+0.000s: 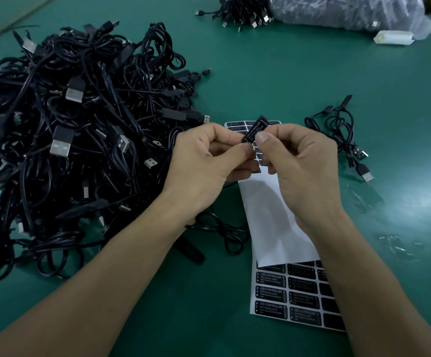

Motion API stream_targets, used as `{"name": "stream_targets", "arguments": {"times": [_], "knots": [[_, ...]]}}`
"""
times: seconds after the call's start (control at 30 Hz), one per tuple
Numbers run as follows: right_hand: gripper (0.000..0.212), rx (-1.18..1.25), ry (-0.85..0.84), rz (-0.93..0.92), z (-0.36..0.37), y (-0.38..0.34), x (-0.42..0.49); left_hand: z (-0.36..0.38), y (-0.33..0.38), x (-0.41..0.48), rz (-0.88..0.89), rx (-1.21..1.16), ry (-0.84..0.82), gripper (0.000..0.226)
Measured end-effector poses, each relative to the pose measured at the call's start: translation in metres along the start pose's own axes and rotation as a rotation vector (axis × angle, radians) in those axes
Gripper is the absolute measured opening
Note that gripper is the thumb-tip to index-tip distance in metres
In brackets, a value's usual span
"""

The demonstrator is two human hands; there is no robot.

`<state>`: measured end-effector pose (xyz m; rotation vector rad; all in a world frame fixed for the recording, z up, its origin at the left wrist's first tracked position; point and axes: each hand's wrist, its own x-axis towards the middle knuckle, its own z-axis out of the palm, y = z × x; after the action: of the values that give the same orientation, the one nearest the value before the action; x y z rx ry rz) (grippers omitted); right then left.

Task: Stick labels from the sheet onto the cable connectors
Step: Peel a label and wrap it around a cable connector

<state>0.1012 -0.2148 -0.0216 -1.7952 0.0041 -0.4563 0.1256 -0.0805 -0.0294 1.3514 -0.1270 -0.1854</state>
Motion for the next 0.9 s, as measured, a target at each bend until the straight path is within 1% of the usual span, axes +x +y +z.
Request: {"name": "stream_targets", "arguments": {"times": [0.57,0.9], "knots": [[0.02,0.005,-0.023,0.001,-0.0009,-0.0018,-0.0011,-0.0009,0.001,-0.0014,0.0,0.002,0.002,0.006],[0.016,0.011,-0.008,0.01,0.0002,-0.0008,-0.0015,-0.0006,-0.0002,-0.0014,-0.01,-0.004,0.002,0.007]]}}
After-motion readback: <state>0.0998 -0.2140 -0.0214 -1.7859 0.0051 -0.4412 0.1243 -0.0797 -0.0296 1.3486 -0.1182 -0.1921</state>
